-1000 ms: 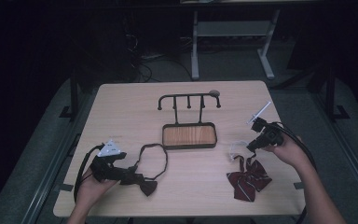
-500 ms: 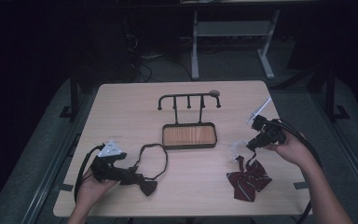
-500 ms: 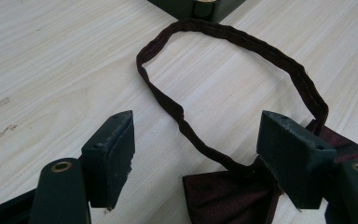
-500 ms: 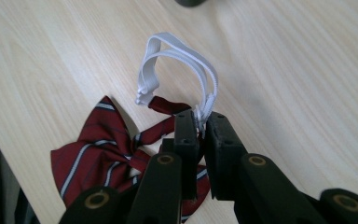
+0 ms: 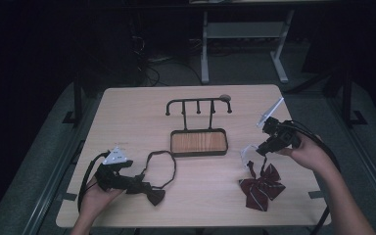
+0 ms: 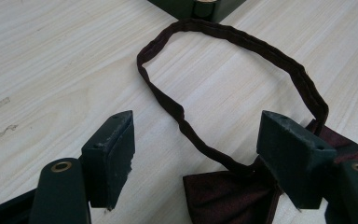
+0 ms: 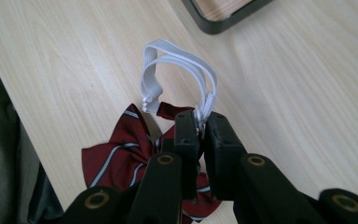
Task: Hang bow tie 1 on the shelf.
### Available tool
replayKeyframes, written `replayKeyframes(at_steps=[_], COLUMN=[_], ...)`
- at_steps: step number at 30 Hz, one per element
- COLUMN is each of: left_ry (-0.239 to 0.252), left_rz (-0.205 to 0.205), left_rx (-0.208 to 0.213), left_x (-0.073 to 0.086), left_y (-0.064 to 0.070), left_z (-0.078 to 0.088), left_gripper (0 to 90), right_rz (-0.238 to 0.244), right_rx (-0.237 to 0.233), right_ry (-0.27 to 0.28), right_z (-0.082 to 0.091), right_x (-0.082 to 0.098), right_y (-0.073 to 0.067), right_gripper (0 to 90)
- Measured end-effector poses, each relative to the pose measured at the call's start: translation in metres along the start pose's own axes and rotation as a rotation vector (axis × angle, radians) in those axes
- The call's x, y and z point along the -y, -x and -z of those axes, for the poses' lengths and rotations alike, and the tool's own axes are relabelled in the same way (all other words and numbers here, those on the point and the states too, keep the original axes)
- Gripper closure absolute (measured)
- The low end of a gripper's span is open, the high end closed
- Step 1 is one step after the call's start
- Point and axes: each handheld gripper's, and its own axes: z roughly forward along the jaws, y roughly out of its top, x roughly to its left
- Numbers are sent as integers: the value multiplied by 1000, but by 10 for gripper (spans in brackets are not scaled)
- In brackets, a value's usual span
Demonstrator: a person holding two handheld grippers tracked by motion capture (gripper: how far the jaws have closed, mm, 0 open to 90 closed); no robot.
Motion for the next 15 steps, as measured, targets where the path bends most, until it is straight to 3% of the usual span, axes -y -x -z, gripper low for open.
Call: replayKeyframes(at_steps=[15], left_ry=[4], left_rz=[-1], left_rx=[0], left_x=[0], left_y=[0], left_z=[0], left_gripper=[282], right_rz=[49], right_rx=[29], right_ry=[20], right_z=[25], right_x=[-20], right_y=[-11], right_gripper=[831])
